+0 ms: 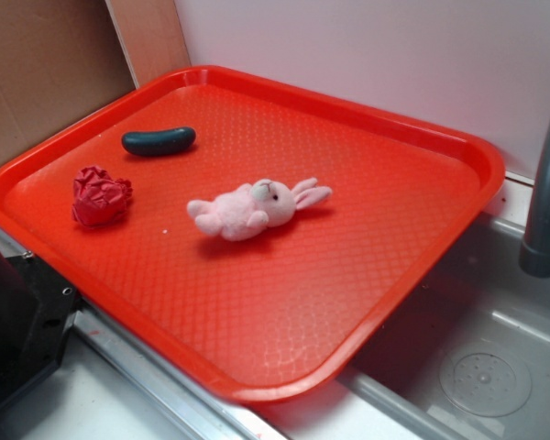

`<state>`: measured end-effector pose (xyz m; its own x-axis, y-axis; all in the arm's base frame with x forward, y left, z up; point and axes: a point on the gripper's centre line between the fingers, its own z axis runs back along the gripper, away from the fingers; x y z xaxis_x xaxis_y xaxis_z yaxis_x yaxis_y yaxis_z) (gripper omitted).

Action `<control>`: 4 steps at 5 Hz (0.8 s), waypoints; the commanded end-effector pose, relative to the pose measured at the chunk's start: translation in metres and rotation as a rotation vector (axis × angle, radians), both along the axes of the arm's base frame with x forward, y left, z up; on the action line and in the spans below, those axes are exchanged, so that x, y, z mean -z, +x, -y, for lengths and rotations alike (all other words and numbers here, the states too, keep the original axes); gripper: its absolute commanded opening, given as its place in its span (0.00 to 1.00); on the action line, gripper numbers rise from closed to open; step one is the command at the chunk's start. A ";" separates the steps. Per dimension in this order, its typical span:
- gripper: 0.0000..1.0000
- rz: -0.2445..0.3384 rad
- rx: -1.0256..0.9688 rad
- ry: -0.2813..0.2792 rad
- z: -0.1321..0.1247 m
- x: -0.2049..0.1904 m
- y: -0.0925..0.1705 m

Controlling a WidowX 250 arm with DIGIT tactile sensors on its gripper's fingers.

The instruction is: Grab the pink bunny.

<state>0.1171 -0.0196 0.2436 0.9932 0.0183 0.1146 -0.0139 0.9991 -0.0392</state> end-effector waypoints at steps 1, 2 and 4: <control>1.00 0.000 0.000 0.000 0.000 0.000 0.000; 1.00 0.057 0.043 -0.019 -0.003 0.017 0.021; 1.00 0.082 0.077 -0.024 0.007 0.065 0.060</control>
